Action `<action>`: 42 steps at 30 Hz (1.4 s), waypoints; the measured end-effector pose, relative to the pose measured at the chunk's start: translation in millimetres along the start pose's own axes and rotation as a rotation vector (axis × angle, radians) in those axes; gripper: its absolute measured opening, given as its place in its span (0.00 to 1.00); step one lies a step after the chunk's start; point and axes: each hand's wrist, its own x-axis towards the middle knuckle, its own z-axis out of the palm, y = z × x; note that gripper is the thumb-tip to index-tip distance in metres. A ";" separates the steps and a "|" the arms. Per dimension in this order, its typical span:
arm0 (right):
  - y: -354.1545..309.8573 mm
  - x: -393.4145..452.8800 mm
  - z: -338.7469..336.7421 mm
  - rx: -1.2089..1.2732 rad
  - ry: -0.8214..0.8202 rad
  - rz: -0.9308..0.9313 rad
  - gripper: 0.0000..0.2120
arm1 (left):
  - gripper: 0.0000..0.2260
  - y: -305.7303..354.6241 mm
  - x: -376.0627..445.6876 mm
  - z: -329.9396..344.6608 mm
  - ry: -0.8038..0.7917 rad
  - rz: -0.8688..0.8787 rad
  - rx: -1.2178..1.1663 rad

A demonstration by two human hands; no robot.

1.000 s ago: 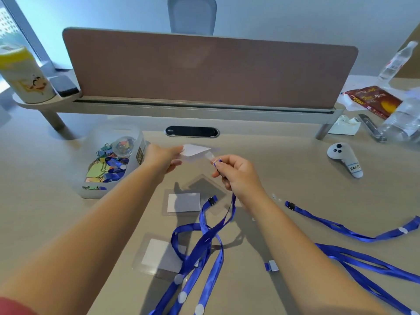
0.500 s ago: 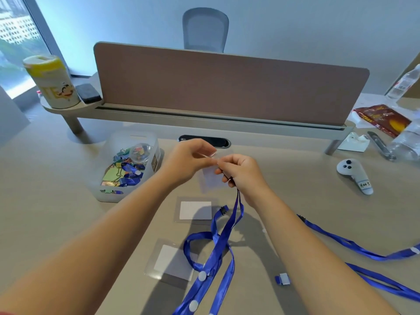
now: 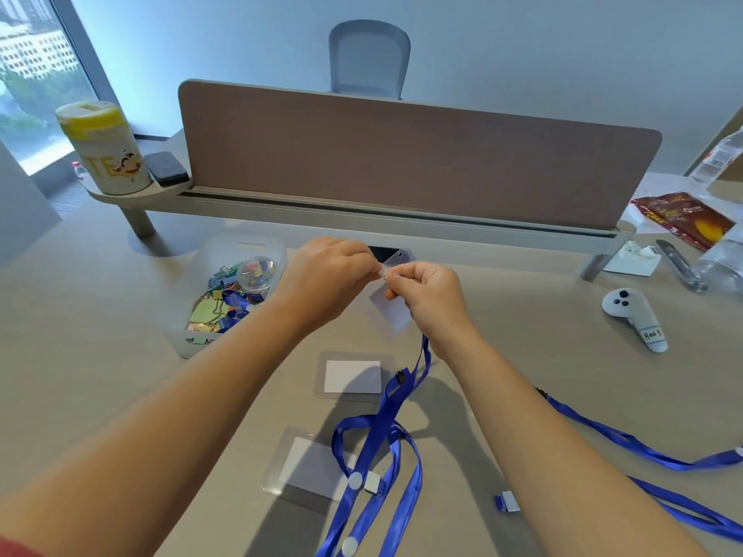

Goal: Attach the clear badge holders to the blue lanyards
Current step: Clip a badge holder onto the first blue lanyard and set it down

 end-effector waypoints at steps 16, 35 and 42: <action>0.0 6.2 14.3 -0.313 -0.009 -0.068 0.11 | 0.07 -0.2 -3.6 7.7 -0.080 0.042 0.178; 8.9 7.1 29.0 0.103 -0.058 0.014 0.13 | 0.06 8.1 -7.9 8.6 -0.030 -0.699 -0.606; 2.1 19.7 19.7 0.254 -0.261 0.127 0.14 | 0.07 7.4 -12.1 3.0 -0.059 -0.854 -1.073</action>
